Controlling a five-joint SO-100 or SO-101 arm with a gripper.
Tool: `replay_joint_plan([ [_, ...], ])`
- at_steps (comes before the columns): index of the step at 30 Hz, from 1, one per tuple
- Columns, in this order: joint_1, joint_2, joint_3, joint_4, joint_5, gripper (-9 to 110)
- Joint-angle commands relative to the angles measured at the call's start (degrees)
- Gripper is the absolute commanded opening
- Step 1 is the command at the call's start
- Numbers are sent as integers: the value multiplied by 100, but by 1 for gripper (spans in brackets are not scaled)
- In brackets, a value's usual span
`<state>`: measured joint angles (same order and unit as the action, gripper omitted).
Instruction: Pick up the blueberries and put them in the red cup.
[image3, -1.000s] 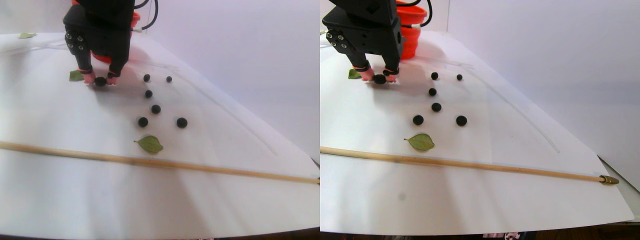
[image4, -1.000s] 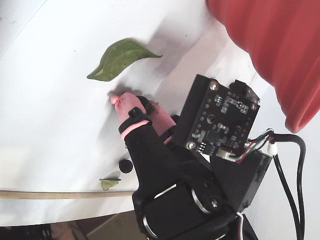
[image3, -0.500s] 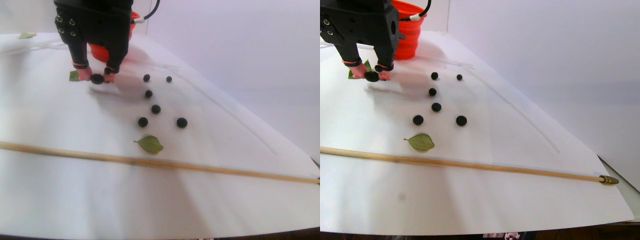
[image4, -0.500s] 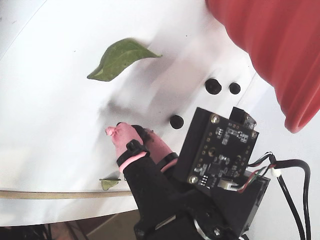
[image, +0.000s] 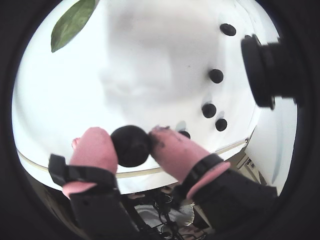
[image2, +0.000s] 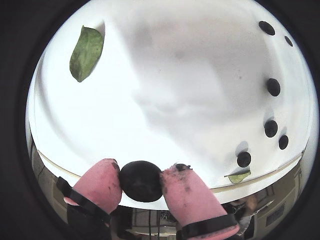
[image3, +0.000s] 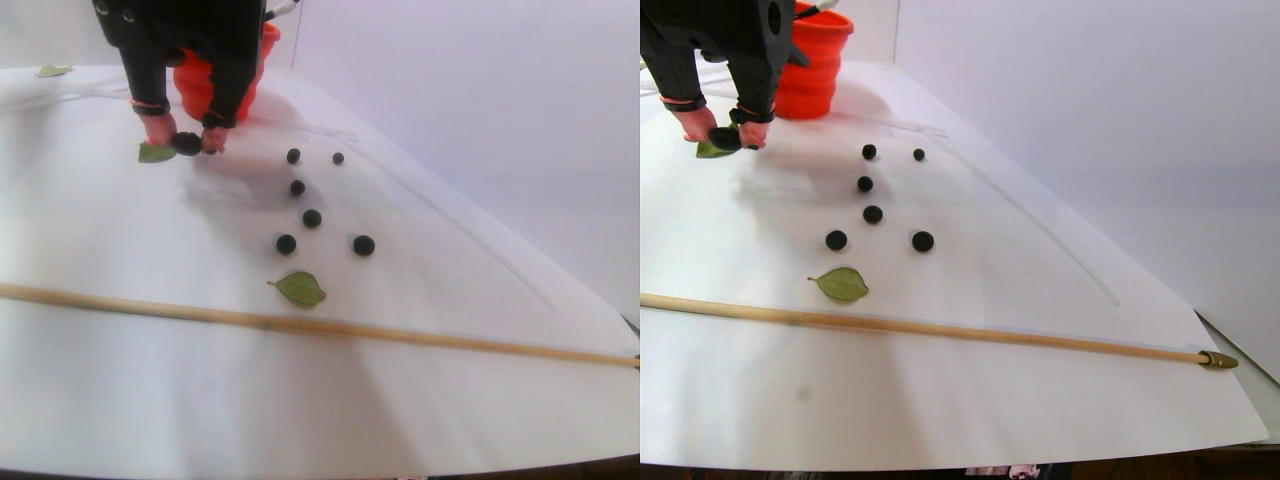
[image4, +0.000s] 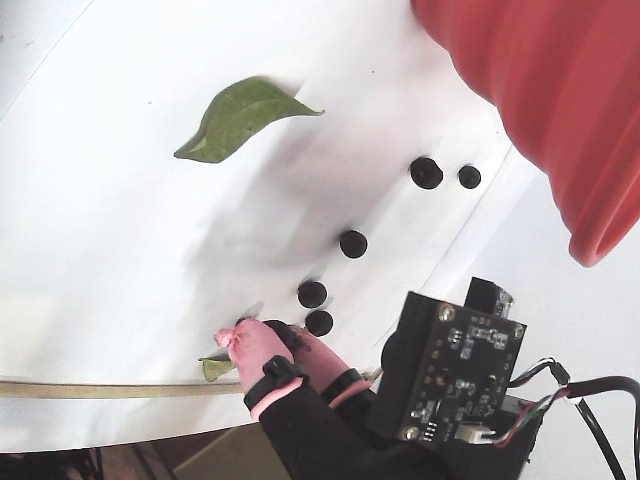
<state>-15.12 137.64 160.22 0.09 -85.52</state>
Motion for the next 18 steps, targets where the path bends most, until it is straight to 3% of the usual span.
replay_joint_plan([
  [1,-53,738,79,378,35,14],
  [18,-220,1740,-439,1872,281,14],
])
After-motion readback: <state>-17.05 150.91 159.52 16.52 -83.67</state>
